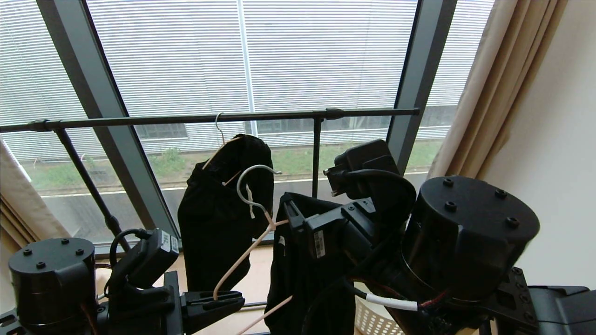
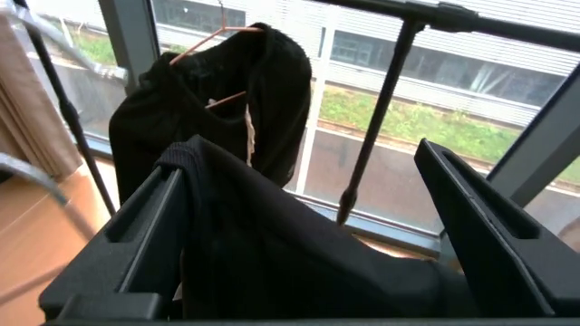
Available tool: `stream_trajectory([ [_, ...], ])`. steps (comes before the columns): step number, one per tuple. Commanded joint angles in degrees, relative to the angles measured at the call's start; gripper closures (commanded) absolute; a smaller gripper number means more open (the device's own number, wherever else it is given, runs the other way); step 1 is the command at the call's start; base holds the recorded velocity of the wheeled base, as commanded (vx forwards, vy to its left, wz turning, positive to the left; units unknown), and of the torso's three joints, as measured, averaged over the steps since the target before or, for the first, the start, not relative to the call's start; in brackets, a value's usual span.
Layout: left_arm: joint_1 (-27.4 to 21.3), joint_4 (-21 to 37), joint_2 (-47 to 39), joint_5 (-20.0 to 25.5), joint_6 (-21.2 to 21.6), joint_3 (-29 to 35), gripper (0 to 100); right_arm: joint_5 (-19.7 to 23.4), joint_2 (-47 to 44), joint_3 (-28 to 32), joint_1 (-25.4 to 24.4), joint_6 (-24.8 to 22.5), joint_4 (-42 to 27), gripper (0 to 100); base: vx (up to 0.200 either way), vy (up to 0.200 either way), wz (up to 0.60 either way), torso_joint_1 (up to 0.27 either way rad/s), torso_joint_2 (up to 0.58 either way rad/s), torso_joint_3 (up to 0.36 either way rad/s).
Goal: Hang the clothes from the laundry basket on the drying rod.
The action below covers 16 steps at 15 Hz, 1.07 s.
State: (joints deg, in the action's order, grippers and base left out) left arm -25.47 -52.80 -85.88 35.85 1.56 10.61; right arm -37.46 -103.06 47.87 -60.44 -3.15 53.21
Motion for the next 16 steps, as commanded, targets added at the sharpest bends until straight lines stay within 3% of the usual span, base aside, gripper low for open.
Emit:
stream_trajectory([
  [1, 0.86, -0.02, -0.25, 0.09, -0.07, 0.2, 100, 0.02, 0.4, -0.68, -1.61, -0.02, 0.05, 0, 0.0, 0.0, 0.0, 0.0, 0.0, 0.0],
  [4, 1.82, -0.02, -0.25, 0.01, -0.07, 0.29, 100, 0.2, 2.42, -2.35, -3.89, -1.25, 0.14, 0, 0.0, 0.0, 0.0, 0.0, 0.0, 0.0],
  [14, 4.2, -0.02, 1.42, 0.01, -0.15, 1.17, 100, 0.55, 2.95, -4.45, -4.07, -1.95, 0.05, 0, 0.0, 0.0, 0.0, 0.0, 0.0, 0.0],
  [16, 4.2, -0.02, 1.86, 0.01, -0.15, 1.08, 100, 3.45, 3.13, -7.09, -4.07, -4.33, 0.14, 0, 0.0, 0.0, 0.0, 0.0, 0.0, 0.0],
])
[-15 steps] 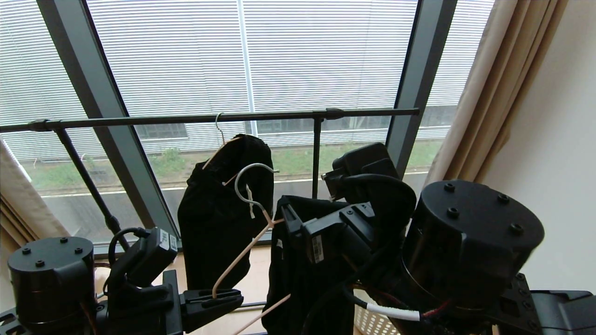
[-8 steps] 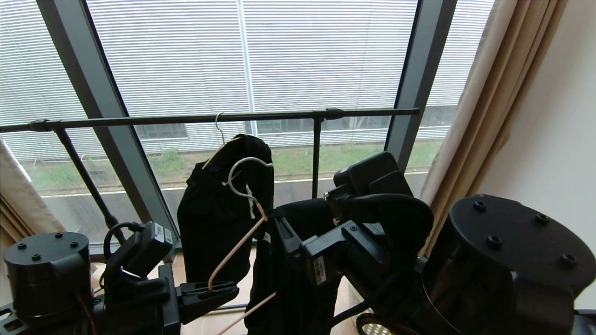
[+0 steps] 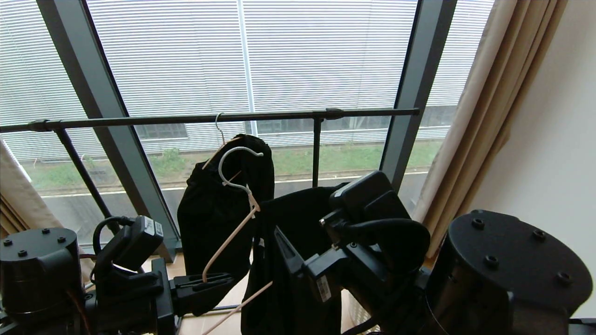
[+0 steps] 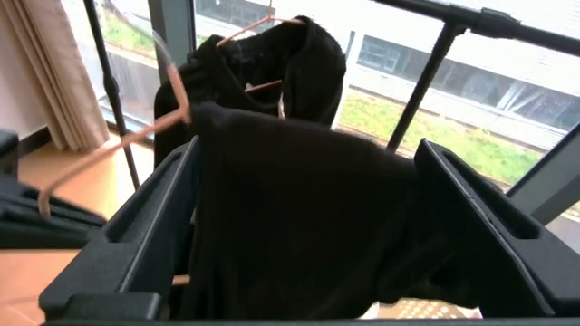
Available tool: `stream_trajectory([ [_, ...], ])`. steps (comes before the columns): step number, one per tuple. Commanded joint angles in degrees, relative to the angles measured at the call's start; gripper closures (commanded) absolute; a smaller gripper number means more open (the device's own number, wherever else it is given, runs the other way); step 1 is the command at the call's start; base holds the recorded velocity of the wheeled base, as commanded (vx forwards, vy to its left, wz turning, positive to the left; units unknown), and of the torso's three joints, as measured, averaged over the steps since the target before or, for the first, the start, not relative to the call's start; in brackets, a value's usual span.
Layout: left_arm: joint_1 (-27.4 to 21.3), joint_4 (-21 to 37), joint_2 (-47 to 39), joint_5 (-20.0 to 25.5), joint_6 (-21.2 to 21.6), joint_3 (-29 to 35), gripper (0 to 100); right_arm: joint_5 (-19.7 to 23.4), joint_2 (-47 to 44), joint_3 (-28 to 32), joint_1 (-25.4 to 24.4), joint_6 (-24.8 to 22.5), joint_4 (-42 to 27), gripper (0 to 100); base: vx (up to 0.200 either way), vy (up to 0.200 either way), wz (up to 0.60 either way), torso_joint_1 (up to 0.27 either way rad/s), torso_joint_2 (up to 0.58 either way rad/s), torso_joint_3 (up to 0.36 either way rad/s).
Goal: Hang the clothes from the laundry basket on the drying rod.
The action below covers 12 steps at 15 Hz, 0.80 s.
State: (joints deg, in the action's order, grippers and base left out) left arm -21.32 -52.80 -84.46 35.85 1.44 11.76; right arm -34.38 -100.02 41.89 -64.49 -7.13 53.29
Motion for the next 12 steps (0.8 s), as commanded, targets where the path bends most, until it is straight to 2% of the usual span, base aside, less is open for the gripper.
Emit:
stream_trajectory([
  [1, 0.05, -0.02, 0.52, 0.09, 0.06, -0.07, 100, 1.42, 0.8, -2.69, -0.02, -1.75, 0.15, 0, 0.0, 0.0, 0.0, 0.0, 0.0, 0.0],
  [4, 0.05, -0.02, 0.78, 0.18, 0.23, -0.51, 100, 9.68, 7.3, -7.79, 0.68, -5.7, -0.46, 0, 0.0, 0.0, 0.0, 0.0, 0.0, 0.0],
  [6, -0.12, 0.06, 1.05, 0.36, 0.76, -1.22, 100, 13.99, 13.54, -10.07, 6.74, -11.33, -4.15, 0, 0.0, 0.0, 0.0, 0.0, 0.0, 0.0],
  [7, -0.3, 0.06, 0.96, 0.36, 1.29, -1.39, 100, 16.89, 16.53, -10.16, 9.64, -12.64, -9.52, 0, 0.0, 0.0, 0.0, 0.0, 0.0, 0.0],
  [8, -0.3, 0.15, 0.87, 0.36, 2.08, -1.74, 100, 22.51, 19.52, -9.63, 13.16, -13.0, -16.81, 0, 0.0, 0.0, 0.0, 0.0, 0.0, 0.0],
  [9, -0.3, 0.06, 0.87, 0.36, 3.4, -2.1, 100, 30.33, 22.42, -7.52, 16.68, -14.23, -25.34, 0, 0.0, 0.0, 0.0, 0.0, 0.0, 0.0],
  [10, -0.3, 0.15, 0.87, 0.36, 4.8, -2.45, 100, 36.4, 24.09, -4.88, 20.37, -16.77, -32.37, 0, 0.0, 0.0, 0.0, 0.0, 0.0, 0.0],
  [11, -0.3, 0.15, 0.87, 0.36, 5.68, -2.8, 100, 40.35, 24.88, -2.34, 23.18, -19.15, -37.46, 0, 0.0, 0.0, 0.0, 0.0, 0.0, 0.0],
  [12, -0.48, 0.15, 0.78, 0.45, 7.35, -3.59, 100, 49.32, 24.61, 5.4, 28.8, -25.21, -48.98, 0, 0.0, 0.0, 0.0, 0.0, 0.0, 0.0],
])
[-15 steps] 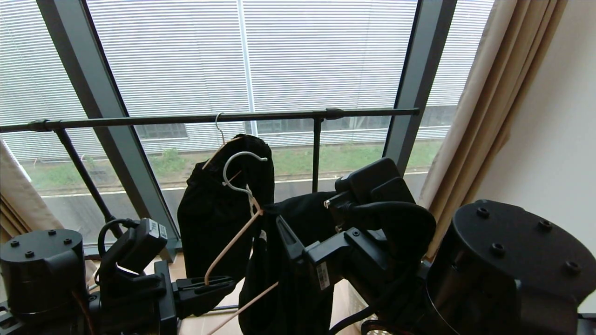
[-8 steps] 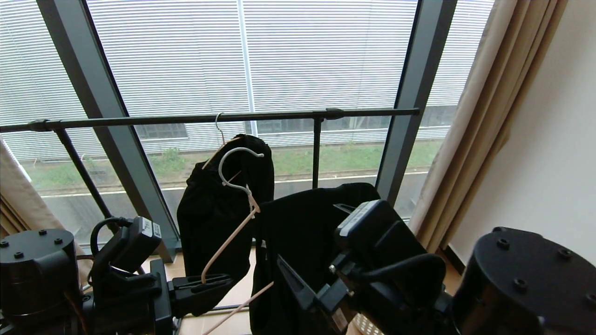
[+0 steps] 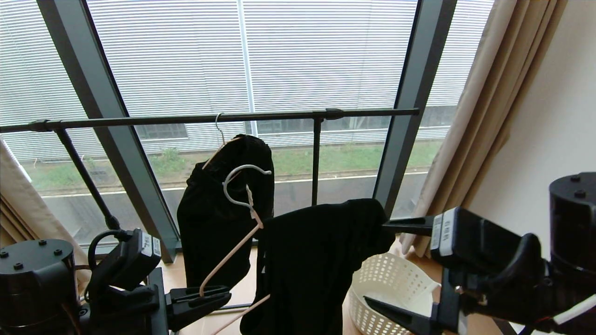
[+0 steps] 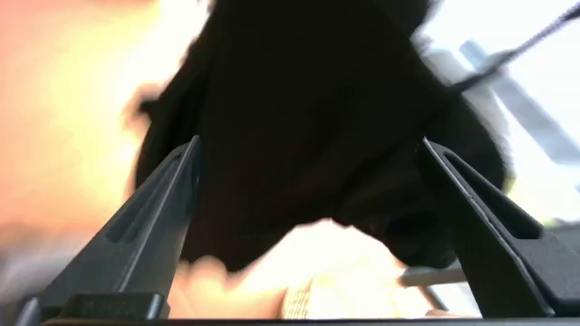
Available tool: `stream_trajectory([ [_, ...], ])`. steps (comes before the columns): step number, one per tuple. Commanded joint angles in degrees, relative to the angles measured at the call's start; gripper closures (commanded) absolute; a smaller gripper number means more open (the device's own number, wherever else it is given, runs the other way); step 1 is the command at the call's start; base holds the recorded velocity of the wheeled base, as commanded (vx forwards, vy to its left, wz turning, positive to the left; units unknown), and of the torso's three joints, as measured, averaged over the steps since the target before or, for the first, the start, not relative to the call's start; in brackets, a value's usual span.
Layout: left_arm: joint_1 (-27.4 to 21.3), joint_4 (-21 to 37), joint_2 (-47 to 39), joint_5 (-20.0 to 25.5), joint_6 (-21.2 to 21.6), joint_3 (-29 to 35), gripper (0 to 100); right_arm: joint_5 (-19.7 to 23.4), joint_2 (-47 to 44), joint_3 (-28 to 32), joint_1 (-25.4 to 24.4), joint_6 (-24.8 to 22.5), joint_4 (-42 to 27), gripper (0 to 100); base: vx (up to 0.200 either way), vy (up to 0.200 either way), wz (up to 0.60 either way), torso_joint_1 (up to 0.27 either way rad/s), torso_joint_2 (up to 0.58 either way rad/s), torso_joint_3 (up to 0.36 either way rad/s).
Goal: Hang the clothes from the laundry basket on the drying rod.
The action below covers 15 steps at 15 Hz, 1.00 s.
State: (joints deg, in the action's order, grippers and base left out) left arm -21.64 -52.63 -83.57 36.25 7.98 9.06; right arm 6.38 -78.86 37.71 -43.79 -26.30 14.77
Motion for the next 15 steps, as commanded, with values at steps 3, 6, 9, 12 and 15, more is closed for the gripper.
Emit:
stream_trajectory([
  [3, -0.51, -0.02, 0.07, 2.15, 4.58, -2.38, 100, 15.25, -5.25, 29.0, 13.29, -16.07, -34.99, 0, 0.0, 0.0, 0.0, 0.0, 0.0, 0.0],
  [6, -2.18, -0.02, 0.25, 2.59, 5.9, -3.43, 100, 23.95, -15.8, 48.69, 14.17, -25.56, -58.37, 0, 0.0, 0.0, 0.0, 0.0, 0.0, 0.0],
  [9, -2.36, -0.02, 0.86, 2.59, 5.9, -3.52, 100, 25.62, -25.2, 61.61, 13.82, -34.44, -76.56, 0, 0.0, 0.0, 0.0, 0.0, 0.0, 0.0],
  [12, -2.36, -0.02, 1.04, 2.59, 5.9, -3.52, 100, 25.44, -30.21, 63.46, 9.69, -34.44, -77.35, 0, 0.0, 0.0, 0.0, 0.0, 0.0, 0.0],
  [15, -2.62, -0.02, 1.04, 2.5, 5.81, -3.52, 100, 25.44, -33.38, 63.9, 7.31, -33.12, -72.34, 0, 0.0, 0.0, 0.0, 0.0, 0.0, 0.0],
])
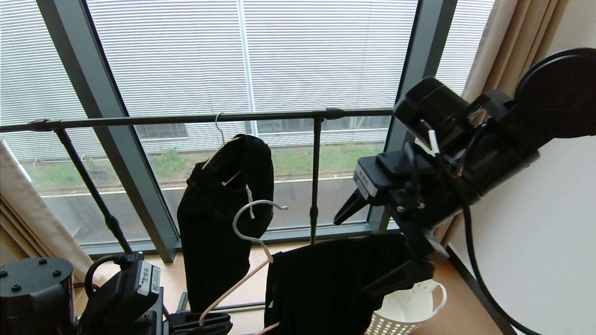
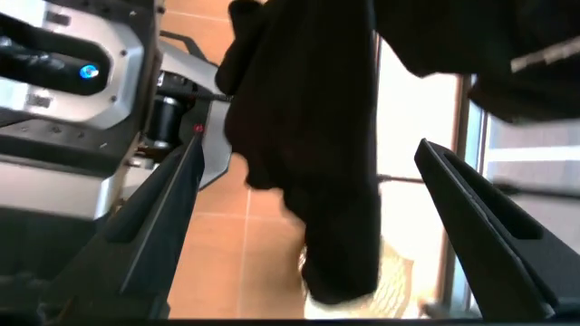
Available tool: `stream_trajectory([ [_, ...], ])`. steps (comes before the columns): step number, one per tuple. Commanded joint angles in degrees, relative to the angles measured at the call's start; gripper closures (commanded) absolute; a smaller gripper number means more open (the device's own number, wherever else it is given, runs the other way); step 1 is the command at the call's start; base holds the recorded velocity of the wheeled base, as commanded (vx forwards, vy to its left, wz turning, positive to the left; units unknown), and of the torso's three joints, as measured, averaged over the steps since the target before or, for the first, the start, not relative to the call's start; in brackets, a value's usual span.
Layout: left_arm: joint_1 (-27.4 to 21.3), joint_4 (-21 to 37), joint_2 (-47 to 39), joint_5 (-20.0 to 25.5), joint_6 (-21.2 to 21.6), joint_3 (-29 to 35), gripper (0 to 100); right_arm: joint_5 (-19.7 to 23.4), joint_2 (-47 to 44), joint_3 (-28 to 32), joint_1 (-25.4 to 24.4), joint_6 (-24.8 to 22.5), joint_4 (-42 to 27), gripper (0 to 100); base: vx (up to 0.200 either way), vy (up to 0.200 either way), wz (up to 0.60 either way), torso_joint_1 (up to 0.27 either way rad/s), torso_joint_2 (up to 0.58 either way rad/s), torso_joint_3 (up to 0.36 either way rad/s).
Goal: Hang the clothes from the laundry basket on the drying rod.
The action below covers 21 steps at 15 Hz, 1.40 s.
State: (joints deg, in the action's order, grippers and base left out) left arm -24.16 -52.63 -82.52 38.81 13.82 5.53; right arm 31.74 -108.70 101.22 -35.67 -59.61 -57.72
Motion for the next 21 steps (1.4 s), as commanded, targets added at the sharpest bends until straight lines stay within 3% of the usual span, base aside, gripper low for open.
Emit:
stream_trajectory([
  [1, -0.1, -0.02, -0.01, -0.06, -0.03, 0.09, 100, -0.02, -3.88, 0.3, -0.98, 0.2, 0.68, 0, 0.0, 0.0, 0.0, 0.0, 0.0, 0.0],
  [15, -0.1, -0.02, 0.87, -0.14, -0.03, 0.18, 100, -0.1, -6.35, 1.26, -3.97, 0.55, 0.86, 0, 0.0, 0.0, 0.0, 0.0, 0.0, 0.0],
  [16, -0.1, -0.02, 0.96, -0.14, -0.03, 0.18, 100, -0.1, -6.43, 1.26, -4.06, 0.55, 0.68, 100, 0.0, 0.0, 0.0, 0.0, 0.0, 0.0],
  [21, -0.1, -0.02, 0.96, -0.14, -0.03, 0.18, 100, -0.1, -6.35, 1.26, -4.41, 0.55, 0.77, 100, 0.0, 0.0, 0.0, 0.0, 0.0, 0.0],
])
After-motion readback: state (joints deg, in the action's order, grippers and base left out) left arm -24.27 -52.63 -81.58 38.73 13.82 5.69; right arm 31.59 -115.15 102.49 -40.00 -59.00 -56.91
